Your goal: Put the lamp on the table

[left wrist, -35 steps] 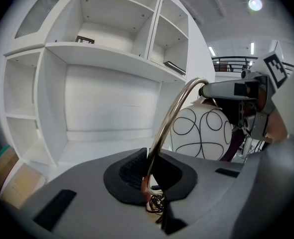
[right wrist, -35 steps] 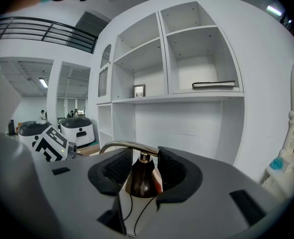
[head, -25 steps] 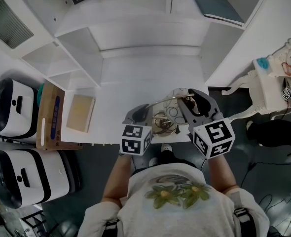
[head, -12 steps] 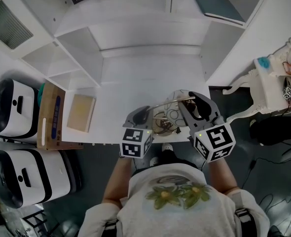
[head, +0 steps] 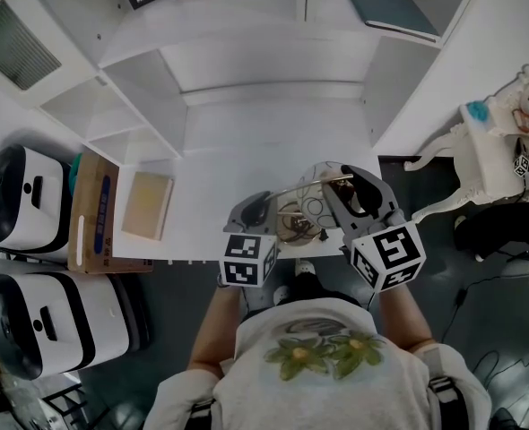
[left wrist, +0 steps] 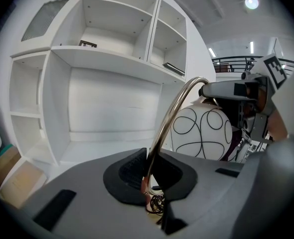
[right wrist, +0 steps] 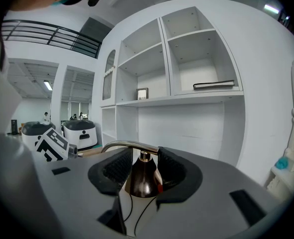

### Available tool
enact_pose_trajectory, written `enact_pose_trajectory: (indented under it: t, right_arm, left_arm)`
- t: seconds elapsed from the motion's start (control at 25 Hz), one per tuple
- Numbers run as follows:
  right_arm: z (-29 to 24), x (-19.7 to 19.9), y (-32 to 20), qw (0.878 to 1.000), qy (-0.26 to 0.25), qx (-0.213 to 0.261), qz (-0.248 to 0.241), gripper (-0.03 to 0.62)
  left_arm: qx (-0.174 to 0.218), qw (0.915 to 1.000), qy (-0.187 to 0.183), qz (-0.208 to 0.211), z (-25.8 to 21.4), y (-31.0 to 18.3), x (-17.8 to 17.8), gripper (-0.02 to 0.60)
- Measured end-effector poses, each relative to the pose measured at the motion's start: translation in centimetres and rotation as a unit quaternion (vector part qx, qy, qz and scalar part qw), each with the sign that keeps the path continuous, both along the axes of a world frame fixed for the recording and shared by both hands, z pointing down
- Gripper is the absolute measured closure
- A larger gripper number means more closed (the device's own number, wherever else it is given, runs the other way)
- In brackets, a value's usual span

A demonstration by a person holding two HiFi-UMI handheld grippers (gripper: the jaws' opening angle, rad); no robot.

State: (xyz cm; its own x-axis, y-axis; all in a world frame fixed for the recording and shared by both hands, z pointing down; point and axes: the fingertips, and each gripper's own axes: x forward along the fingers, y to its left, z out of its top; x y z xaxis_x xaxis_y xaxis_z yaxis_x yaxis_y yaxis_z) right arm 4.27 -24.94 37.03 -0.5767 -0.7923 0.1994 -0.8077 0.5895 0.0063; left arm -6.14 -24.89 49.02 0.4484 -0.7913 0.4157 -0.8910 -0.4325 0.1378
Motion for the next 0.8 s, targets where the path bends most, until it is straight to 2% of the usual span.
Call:
enact_pose_trajectory:
  t: [0.48,0.8]
  right_arm:
    - [-0.02,-0.16,0.13,1.000,0.015,0.016,-0.006,0.418]
    - [0.47,-0.23,0.62,0.999,0.033,0.004,-0.006,0.396]
  left_arm:
    - [0.006,0.9999,0.007,-0.013,0.49,0.19,0.16,0.541]
    - [0.005,0.9996,0.023,-0.018,0.09,0.74,-0.21,0.540]
